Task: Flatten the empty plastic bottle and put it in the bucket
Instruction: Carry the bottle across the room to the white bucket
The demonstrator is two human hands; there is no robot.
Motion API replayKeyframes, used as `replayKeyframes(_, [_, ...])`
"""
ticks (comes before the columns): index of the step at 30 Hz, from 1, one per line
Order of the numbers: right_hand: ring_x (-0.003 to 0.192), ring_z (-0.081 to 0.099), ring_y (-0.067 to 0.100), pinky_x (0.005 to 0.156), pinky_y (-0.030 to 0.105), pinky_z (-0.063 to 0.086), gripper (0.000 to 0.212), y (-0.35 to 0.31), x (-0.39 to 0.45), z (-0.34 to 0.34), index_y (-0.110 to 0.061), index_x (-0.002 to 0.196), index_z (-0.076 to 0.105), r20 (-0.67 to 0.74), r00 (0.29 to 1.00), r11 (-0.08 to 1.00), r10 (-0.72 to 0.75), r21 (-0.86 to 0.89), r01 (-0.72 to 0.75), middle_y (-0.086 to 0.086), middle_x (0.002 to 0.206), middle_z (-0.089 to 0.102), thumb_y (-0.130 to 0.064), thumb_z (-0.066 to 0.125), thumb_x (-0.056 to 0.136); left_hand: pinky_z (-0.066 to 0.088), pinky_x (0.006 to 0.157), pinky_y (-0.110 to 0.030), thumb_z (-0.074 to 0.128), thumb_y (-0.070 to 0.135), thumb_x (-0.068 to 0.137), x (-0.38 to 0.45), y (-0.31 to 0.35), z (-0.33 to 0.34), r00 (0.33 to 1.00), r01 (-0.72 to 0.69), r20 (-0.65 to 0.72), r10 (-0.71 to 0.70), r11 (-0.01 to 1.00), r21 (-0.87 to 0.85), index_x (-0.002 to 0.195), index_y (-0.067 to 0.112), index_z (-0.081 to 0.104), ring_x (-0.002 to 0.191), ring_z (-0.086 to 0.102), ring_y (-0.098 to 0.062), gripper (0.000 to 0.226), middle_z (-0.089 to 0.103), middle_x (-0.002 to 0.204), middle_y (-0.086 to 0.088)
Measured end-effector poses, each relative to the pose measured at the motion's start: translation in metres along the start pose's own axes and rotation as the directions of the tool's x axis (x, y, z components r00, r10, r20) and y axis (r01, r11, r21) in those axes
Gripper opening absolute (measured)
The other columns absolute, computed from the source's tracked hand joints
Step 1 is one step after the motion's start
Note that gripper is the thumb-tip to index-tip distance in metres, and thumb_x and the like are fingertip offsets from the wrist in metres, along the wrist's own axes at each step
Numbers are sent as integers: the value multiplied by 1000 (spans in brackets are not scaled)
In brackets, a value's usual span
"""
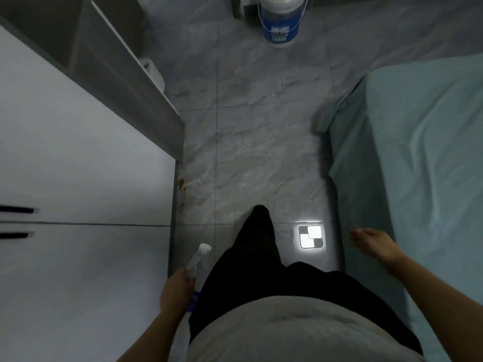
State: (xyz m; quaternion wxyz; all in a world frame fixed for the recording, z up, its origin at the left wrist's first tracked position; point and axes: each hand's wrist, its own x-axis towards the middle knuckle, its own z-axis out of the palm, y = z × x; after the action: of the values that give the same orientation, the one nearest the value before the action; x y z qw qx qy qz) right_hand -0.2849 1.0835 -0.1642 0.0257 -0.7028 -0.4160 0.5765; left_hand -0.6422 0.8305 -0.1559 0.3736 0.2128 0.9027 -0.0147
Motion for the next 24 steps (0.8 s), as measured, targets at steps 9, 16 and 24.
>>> replayKeyframes(9, [90, 53, 30, 69, 34, 40, 33, -51, 35, -26, 15, 111, 55, -91, 968, 972, 232, 58, -228, 29, 110, 59, -10, 42, 94, 49, 75, -41, 42, 18, 94, 105, 161, -94, 970, -243, -19, 244, 968, 61, 94, -9, 60, 86, 64, -38, 32, 67, 95, -31])
replayKeyframes(16, [78, 51, 32, 64, 35, 40, 34, -111, 91, -56, 19, 113, 51, -92, 952, 948, 293, 157, -276, 23, 102, 55, -7, 40, 94, 39, 66, -32, 44, 17, 91, 175, 289, -137, 948, -307, -55, 312, 948, 90, 97, -1, 59, 83, 62, -38, 24, 67, 93, -29])
replayKeyframes(24, [83, 52, 28, 59, 25, 37, 33, -244, 193, -112, 15, 108, 56, -95, 983, 979, 154, 147, -139, 20, 97, 57, -11, 40, 94, 45, 66, -34, 43, 13, 92, 206, 367, -149, 977, -205, -45, 208, 977, 60, 77, 0, 56, 78, 63, -35, 23, 67, 87, -29])
